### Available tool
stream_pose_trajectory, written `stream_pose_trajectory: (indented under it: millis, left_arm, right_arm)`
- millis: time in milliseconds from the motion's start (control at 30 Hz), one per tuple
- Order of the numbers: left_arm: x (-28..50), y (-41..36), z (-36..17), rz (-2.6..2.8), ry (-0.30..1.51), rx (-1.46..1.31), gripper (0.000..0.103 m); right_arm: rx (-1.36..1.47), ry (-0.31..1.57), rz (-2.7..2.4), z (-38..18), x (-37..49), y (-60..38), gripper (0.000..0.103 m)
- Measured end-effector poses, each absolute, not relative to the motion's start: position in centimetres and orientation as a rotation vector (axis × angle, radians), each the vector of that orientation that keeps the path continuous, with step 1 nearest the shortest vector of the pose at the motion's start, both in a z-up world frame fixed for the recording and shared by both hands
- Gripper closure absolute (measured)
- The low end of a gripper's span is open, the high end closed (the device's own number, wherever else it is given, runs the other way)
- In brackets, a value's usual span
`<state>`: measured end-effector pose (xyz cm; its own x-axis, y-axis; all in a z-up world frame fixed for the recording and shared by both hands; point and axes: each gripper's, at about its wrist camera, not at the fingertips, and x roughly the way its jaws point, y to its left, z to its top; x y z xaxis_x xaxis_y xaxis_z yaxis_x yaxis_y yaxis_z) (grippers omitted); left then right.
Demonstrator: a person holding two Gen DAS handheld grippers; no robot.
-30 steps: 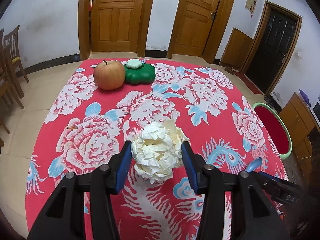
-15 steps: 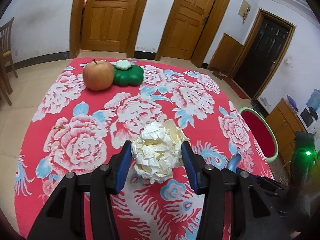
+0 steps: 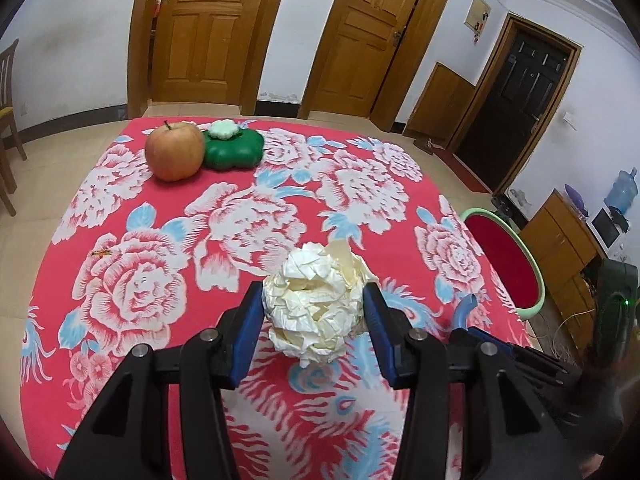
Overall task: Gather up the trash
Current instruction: 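Grasp the blue plastic piece with the right tool while the left tool holds the paper ball, then carry the paper ball and blue piece over the red bin with both tools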
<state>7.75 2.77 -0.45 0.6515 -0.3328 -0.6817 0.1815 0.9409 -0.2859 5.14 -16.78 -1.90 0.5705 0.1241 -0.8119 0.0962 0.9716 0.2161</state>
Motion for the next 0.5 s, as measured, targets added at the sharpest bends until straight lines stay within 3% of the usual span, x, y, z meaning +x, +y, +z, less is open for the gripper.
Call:
stream_pose_trajectory:
  millis: [500]
  left_arm:
    - [8.5, -4.6, 3.6, -0.350, 0.769, -0.080, 0.053]
  right_arm:
    - [0.402, 0.865, -0.018, -0.2, 3.6, -25.9, 0.083]
